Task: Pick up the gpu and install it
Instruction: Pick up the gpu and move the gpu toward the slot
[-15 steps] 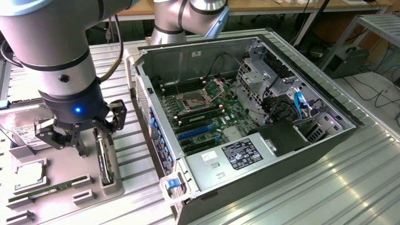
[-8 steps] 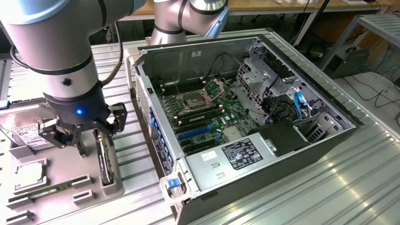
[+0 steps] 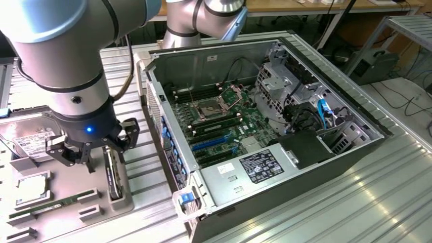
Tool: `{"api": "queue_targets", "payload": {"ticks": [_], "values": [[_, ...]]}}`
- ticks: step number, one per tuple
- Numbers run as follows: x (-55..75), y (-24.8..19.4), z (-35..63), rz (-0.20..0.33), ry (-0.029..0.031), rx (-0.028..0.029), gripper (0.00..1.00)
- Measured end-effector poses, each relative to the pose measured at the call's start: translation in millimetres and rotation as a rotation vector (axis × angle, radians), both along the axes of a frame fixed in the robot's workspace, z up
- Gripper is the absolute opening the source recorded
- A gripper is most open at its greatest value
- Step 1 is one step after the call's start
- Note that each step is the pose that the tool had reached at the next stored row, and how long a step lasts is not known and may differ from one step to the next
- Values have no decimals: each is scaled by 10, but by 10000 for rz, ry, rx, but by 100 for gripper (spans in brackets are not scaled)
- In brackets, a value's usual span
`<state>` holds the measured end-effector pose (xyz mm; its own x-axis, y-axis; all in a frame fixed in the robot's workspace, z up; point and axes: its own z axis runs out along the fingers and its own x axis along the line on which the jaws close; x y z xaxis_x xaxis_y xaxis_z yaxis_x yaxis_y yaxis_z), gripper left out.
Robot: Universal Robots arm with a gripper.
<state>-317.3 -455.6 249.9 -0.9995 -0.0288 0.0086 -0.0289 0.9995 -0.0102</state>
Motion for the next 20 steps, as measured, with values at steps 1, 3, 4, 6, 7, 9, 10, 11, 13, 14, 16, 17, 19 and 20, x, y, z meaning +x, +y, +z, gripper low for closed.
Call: {"api": "queue_targets", "payload": {"ticks": [1, 3, 4, 6, 7, 9, 10, 11, 13, 14, 16, 17, 19, 20], "values": [[-1, 0, -18, -12, 0, 0, 60], [1, -1, -54, -36, 2, 0, 60], [2, -1, -73, -50, 3, 0, 60], [4, -1, -113, -90, 8, 1, 60], [6, -1, -129, -108, 13, 0, 60], [8, -1, -166, -143, 26, -1, 60], [8, -1, -181, -156, 28, 0, 60], [8, -1, -195, -169, 30, -1, 60], [8, -1, -204, -173, 35, -4, 60], [9, -1, -205, -173, 35, -4, 60], [9, -1, -206, -173, 34, -2, 60], [9, -1, -206, -173, 33, -2, 60], [9, -1, -206, -173, 33, -2, 60], [9, -1, -206, -173, 33, -2, 60]]}}
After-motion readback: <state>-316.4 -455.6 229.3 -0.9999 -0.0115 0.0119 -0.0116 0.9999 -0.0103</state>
